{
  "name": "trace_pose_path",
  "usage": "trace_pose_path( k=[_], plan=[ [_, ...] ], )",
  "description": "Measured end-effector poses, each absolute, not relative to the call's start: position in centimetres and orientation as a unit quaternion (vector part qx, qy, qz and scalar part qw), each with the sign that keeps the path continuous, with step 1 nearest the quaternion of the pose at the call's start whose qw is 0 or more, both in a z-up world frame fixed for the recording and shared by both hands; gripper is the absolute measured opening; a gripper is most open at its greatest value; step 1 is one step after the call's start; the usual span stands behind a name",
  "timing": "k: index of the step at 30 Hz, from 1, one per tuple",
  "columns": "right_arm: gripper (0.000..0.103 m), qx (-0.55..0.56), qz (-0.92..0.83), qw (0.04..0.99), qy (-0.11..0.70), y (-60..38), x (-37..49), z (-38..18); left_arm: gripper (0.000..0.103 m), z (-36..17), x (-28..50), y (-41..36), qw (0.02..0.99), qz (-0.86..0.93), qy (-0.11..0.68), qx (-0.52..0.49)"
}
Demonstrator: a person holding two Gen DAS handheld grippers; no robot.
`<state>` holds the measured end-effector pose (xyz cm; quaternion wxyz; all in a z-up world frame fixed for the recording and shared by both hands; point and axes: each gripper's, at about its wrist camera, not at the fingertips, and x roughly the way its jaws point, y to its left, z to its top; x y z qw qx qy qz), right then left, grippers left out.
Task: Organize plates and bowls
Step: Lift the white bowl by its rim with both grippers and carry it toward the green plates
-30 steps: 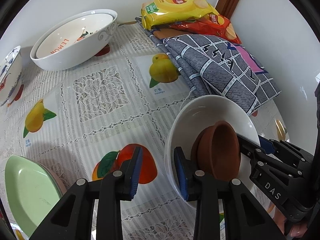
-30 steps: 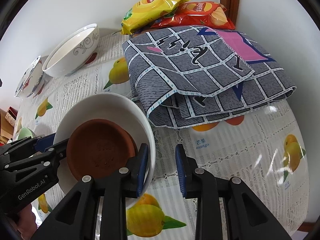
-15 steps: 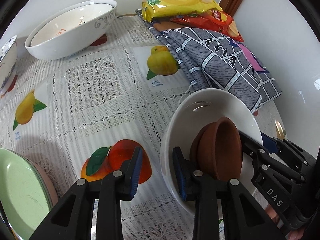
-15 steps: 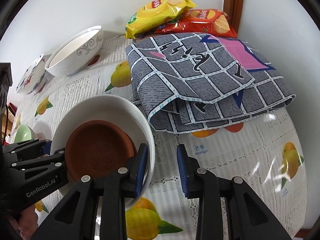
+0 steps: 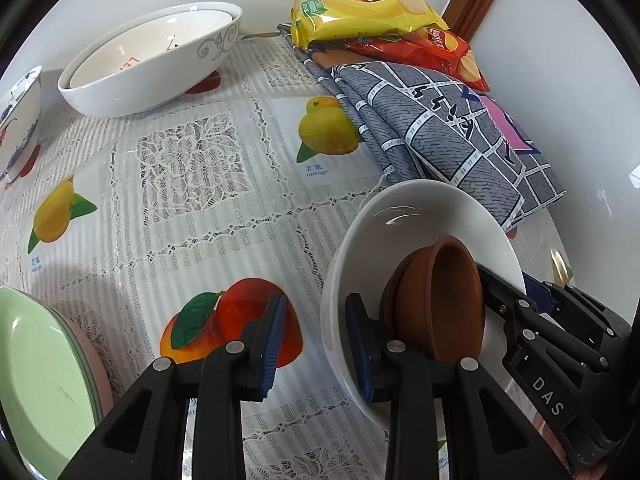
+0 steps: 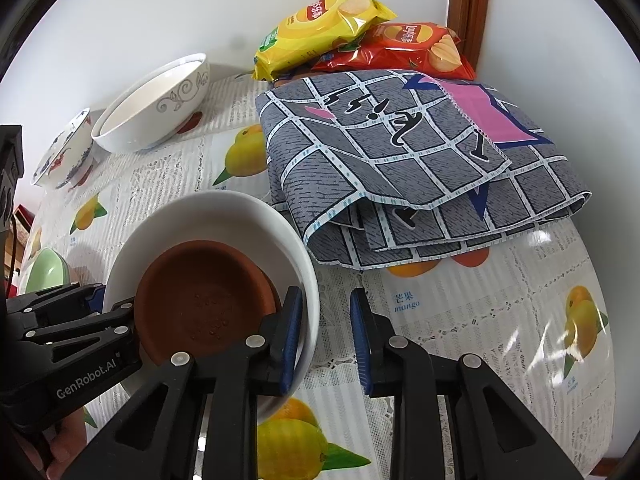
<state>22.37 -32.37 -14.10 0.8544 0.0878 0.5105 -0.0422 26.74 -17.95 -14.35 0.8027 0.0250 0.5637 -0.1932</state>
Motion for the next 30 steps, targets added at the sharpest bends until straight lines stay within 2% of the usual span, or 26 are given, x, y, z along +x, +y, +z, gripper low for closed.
trace_pose_path(
  k=[8,15,30],
  plan=[
    [0.026,0.094,-0.043,0.852,0.512,-32.3,22.4,-14.1,0.016,-14.1,26.6,-18.7,0.802,-0.208,0.558,0.043],
    [0.009,0.104,-0.03,0.854,0.508,-31.9,22.4,-14.0,0.014,-14.3,26.9,-18.5,0.798,-0.209,0.565,0.023],
    [0.006,0.122,-0.038,0.852,0.507,-31.7,21.1,-13.5,0.011,-13.9,25.4,-17.8,0.801,-0.211,0.56,0.024]
  ],
)
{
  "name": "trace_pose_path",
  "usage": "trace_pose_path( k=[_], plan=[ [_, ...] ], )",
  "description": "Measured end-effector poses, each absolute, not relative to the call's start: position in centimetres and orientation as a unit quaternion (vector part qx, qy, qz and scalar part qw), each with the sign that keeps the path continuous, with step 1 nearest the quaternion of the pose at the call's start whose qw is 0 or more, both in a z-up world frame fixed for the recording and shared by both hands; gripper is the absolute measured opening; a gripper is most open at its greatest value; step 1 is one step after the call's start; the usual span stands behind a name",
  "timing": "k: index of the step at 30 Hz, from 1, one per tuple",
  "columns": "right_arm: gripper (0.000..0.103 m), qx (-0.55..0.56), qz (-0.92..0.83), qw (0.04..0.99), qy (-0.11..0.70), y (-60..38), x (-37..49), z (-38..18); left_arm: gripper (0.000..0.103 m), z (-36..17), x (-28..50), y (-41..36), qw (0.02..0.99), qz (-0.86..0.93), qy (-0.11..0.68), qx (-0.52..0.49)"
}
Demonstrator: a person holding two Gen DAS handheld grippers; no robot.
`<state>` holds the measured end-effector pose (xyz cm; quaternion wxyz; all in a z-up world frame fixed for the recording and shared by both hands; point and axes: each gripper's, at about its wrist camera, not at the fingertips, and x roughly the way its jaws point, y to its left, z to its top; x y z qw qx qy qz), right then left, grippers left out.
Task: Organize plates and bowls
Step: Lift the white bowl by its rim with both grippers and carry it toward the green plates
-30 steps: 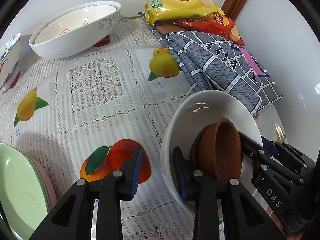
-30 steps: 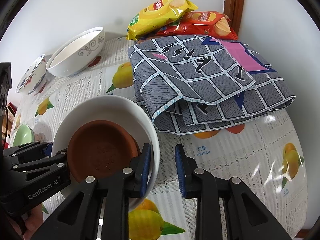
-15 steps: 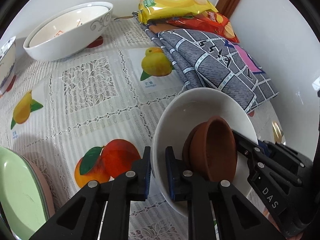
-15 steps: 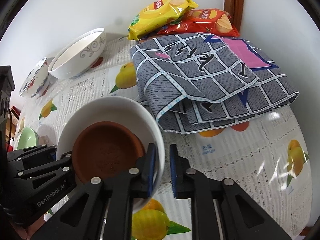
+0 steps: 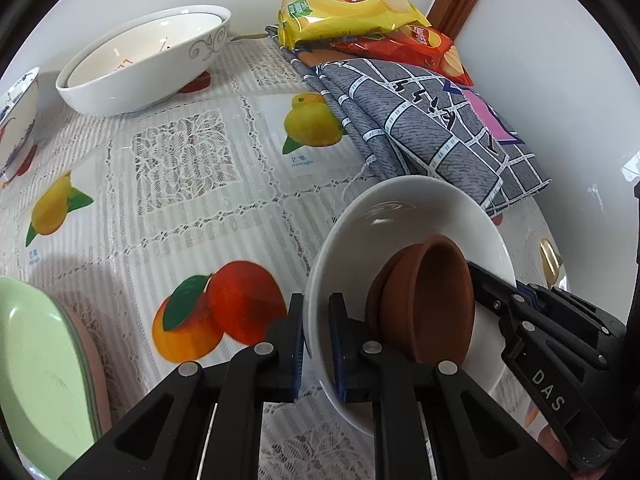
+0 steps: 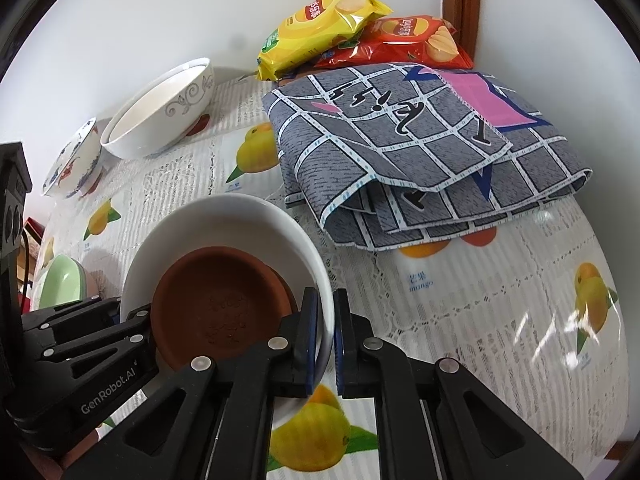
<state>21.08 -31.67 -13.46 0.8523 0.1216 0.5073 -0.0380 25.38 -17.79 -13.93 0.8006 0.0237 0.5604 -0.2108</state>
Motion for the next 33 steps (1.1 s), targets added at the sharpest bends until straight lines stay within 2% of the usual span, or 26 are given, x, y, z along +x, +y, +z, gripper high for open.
trace_pose_path(
  k=[11,33],
  plan=[
    [0.006,0.136,-0.029,0.853,0.503,-29.8,19.5,-12.2,0.011,-12.4,23.6,-15.4,0.808,-0.201,0.553,0.025],
    [0.006,0.126,-0.011,0.876,0.465,-25.9,17.5,-6.0,0.011,-6.2,21.5,-11.2,0.837,-0.191,0.512,0.017]
  ],
)
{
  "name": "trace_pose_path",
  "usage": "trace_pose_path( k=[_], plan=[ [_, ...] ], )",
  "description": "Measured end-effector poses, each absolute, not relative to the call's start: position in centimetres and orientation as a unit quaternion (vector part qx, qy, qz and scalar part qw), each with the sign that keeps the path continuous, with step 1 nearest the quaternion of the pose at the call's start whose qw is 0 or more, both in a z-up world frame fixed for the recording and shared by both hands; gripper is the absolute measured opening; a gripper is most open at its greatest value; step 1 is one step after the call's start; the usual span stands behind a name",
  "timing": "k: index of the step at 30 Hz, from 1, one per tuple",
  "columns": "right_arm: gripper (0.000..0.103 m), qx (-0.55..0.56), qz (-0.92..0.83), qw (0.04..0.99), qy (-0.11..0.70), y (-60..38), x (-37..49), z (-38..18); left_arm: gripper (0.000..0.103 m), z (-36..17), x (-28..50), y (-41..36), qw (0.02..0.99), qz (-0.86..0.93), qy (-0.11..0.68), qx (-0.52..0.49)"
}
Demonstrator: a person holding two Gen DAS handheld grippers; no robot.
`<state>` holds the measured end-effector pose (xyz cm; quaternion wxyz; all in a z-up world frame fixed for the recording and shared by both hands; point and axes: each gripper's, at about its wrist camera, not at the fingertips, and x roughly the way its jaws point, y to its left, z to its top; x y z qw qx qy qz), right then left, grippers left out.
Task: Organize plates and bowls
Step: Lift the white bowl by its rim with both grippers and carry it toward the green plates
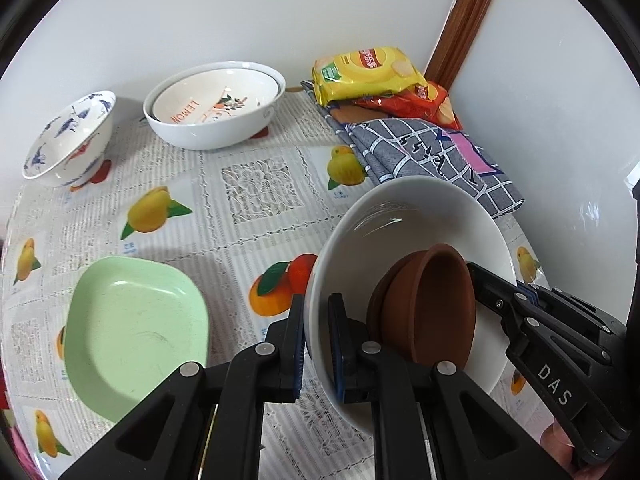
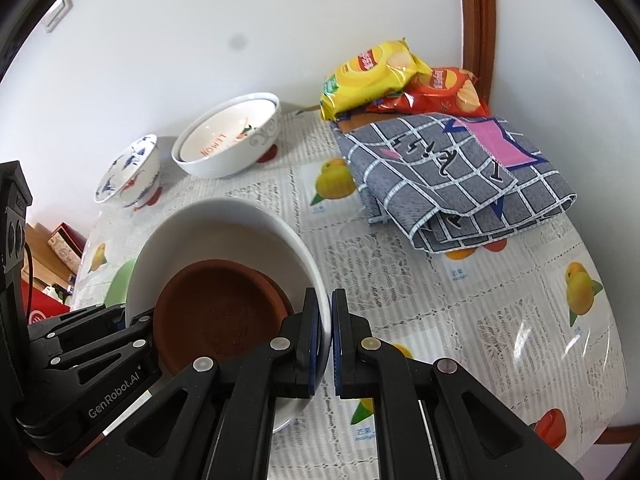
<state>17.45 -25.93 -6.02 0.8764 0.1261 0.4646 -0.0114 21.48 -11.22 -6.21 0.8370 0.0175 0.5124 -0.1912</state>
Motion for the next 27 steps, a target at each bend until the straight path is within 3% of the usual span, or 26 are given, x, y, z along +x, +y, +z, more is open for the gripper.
trace_pose_path(
  k=[27],
  plan=[
    [0.006,0.117,0.015,0.889,0.442,-21.8,17.3,-3.1,0.011,-3.5,21.0,-6.5,0.855,-0.173,0.49,0.009]
  ],
)
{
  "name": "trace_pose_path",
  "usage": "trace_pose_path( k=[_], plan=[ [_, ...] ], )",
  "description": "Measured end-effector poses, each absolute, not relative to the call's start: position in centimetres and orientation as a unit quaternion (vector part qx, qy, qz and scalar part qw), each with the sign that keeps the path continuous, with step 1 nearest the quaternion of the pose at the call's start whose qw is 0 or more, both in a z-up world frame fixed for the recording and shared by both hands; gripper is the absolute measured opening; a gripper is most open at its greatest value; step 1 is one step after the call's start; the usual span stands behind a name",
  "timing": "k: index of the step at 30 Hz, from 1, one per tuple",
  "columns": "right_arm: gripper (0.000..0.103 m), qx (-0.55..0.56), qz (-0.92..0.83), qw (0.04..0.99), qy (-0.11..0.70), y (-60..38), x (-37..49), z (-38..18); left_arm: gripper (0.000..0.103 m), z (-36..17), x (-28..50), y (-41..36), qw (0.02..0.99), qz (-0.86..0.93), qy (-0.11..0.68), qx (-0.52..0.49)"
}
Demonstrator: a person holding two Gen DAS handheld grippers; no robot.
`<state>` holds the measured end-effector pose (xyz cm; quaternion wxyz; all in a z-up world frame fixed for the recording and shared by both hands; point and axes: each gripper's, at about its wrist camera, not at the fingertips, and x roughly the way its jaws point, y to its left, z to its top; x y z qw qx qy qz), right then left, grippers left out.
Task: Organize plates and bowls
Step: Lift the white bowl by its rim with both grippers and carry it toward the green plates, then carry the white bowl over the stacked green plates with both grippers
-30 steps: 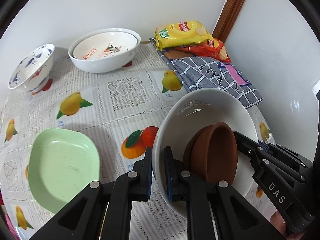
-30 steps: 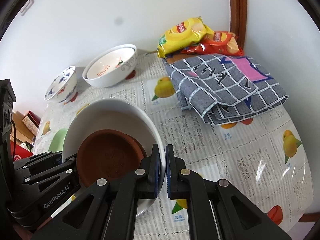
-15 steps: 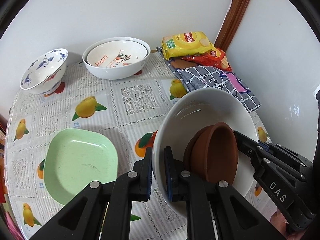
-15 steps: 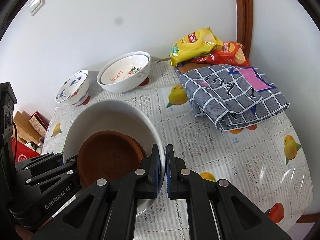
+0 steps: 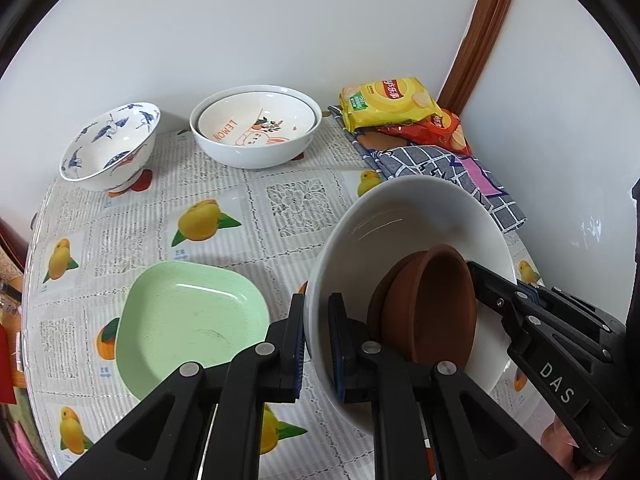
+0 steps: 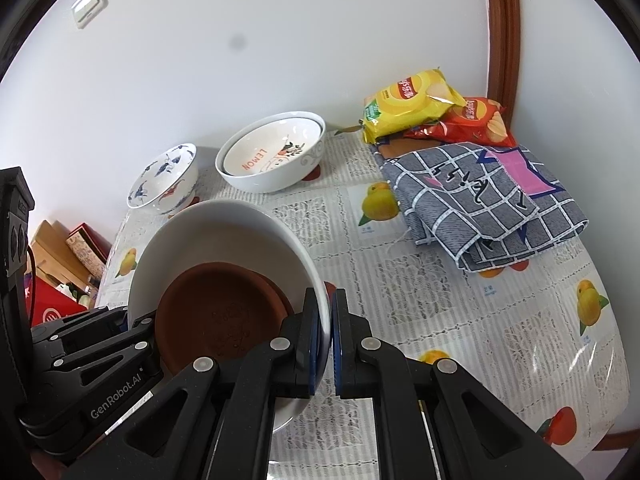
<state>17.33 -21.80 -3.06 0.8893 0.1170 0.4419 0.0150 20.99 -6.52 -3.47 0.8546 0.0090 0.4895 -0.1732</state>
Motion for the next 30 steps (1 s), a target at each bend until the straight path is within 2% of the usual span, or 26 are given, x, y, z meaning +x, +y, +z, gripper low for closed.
trace_pose_path(
  k=[30],
  plan=[
    [0.006,0.11,0.042,0.89,0.441,-17.6,18.6,-3.1,0.011,-3.4,21.5,-2.1,0.86,-0.15,0.487,-0.002]
  ],
)
